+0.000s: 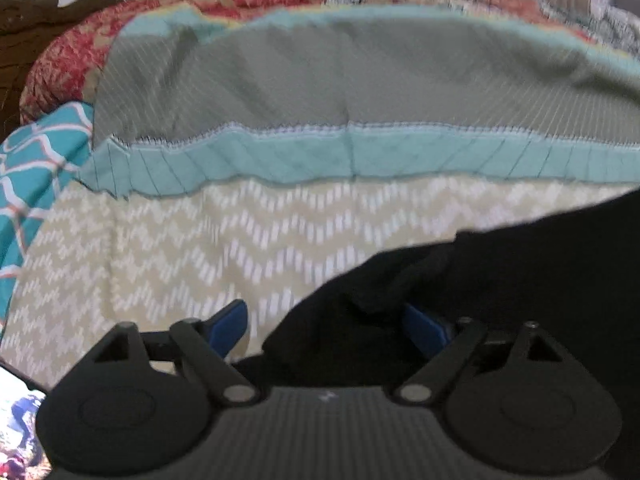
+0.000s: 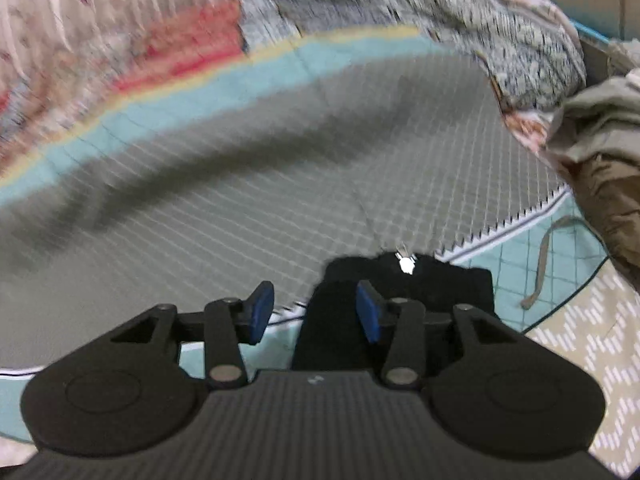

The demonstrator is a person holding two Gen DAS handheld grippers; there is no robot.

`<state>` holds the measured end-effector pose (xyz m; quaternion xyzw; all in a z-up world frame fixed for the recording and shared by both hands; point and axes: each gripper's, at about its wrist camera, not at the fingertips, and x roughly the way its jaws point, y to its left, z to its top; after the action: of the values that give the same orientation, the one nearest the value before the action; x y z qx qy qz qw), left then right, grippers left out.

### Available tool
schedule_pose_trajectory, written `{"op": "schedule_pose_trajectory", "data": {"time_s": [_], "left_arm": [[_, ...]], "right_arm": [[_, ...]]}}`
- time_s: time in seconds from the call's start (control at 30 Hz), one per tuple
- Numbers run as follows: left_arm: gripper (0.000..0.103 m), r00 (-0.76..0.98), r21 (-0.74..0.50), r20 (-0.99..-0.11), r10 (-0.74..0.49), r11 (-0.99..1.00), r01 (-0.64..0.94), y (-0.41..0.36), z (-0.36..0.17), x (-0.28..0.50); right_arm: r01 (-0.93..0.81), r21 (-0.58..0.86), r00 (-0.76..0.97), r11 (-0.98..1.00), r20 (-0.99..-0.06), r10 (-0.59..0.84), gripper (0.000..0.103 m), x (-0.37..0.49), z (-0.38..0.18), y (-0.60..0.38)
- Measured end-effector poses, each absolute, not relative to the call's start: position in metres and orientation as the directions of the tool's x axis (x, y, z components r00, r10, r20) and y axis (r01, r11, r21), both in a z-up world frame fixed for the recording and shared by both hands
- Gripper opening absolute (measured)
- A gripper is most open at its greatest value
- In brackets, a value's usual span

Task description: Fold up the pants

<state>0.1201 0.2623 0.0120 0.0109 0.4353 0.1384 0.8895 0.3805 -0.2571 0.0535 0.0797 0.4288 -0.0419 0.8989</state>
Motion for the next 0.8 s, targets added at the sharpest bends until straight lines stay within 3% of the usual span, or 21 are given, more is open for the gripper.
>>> {"op": "schedule_pose_trajectory", "data": {"time_s": [0.03, 0.1, 0.13, 0.2, 0.3, 0.33, 0.43, 0.57, 0.8], "left_arm": [[0.05, 0.586, 0.121, -0.775, 0.236, 0.966, -0.23, 0.263, 0.011, 0.117], [0.024, 0.594, 0.127, -0.767, 0.242, 0.965, -0.229, 0.262, 0.012, 0.115], [0.016, 0.602, 0.146, -0.755, 0.259, 0.962, -0.231, 0.259, 0.015, 0.113], [0.015, 0.634, 0.149, -0.718, 0.287, 0.953, -0.262, 0.259, 0.026, 0.107], [0.015, 0.702, 0.051, -0.649, 0.293, 0.937, -0.344, 0.271, 0.044, 0.093], [0.015, 0.701, 0.051, -0.642, 0.309, 0.931, -0.362, 0.27, 0.043, 0.091], [0.015, 0.678, 0.1, -0.658, 0.327, 0.931, -0.352, 0.261, 0.032, 0.097], [0.015, 0.686, 0.07, -0.656, 0.316, 0.93, -0.361, 0.258, 0.042, 0.094], [0.014, 0.772, 0.006, -0.56, 0.3, 0.934, -0.358, 0.248, 0.094, 0.049]], "right_arm": [[0.153, 0.09, 0.593, 0.984, -0.805, -0.019, 0.047, 0.387, 0.042, -0.26], [0.142, 0.038, 0.527, 0.989, -0.849, -0.043, 0.01, 0.397, 0.024, -0.262], [0.142, 0.02, 0.545, 0.99, -0.836, -0.062, 0.01, 0.397, 0.025, -0.263], [0.208, 0.152, 0.653, 0.966, -0.757, -0.021, 0.008, 0.39, 0.045, -0.283], [0.286, 0.506, 0.842, 0.814, -0.539, 0.039, 0.008, 0.364, 0.075, -0.341], [0.31, 0.55, 0.844, 0.775, -0.534, 0.042, 0.008, 0.361, 0.075, -0.354], [0.36, 0.517, 0.805, 0.777, -0.593, 0.022, 0.008, 0.357, 0.068, -0.366], [0.362, 0.567, 0.811, 0.74, -0.583, 0.051, 0.008, 0.337, 0.067, -0.375], [0.313, 0.662, 0.855, 0.681, -0.509, 0.102, 0.008, 0.294, 0.113, -0.394]]}}
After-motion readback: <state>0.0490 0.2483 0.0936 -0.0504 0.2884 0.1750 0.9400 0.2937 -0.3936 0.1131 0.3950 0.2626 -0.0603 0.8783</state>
